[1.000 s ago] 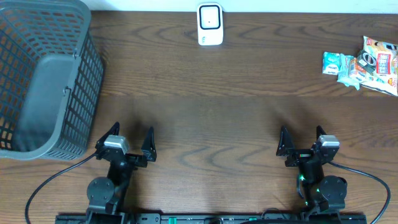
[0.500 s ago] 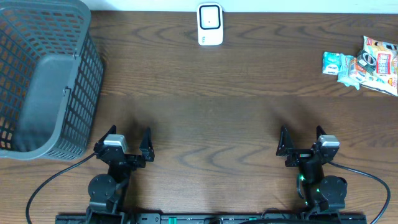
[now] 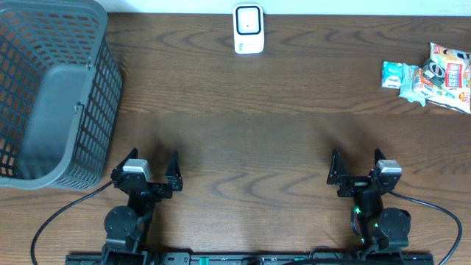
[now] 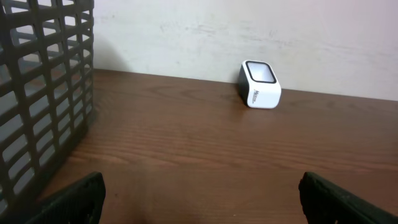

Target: Scan the item barcode

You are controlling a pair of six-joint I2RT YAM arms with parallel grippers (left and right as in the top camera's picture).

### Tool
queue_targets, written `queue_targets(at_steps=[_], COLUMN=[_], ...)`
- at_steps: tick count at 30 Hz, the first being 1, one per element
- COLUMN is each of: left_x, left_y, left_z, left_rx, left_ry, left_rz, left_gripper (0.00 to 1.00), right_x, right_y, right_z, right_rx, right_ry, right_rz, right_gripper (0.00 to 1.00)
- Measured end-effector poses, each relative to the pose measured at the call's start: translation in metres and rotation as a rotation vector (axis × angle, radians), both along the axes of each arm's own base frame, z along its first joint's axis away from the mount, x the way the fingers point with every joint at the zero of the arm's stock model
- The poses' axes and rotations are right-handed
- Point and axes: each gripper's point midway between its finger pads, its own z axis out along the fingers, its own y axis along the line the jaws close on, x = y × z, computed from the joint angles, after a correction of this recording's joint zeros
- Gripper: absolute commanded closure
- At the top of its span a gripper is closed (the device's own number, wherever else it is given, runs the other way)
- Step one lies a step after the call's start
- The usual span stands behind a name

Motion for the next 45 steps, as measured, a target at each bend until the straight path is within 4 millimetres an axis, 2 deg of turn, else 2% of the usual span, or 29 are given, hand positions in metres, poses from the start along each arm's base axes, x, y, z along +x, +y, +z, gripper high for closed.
queue_targets(at_steps=[28,45], left_x=[0.0000,0.0000], left_y=[0.0000,0.0000], left_z=[0.0000,0.0000], left_rx=[0.003,0.003], left_ry=[0.000,0.000], left_rz=[0.000,0.000], left_gripper=[0.02,0.02], right_x=[0.0000,0.0005], right_y=[-0.0002,-0.0078], right_z=[0.0000,0.0007], right_rx=[-0.001,-0.068], right_ry=[0.000,-0.006], right_rz=[-0.001,-0.040], right_gripper=[0.01,0.01])
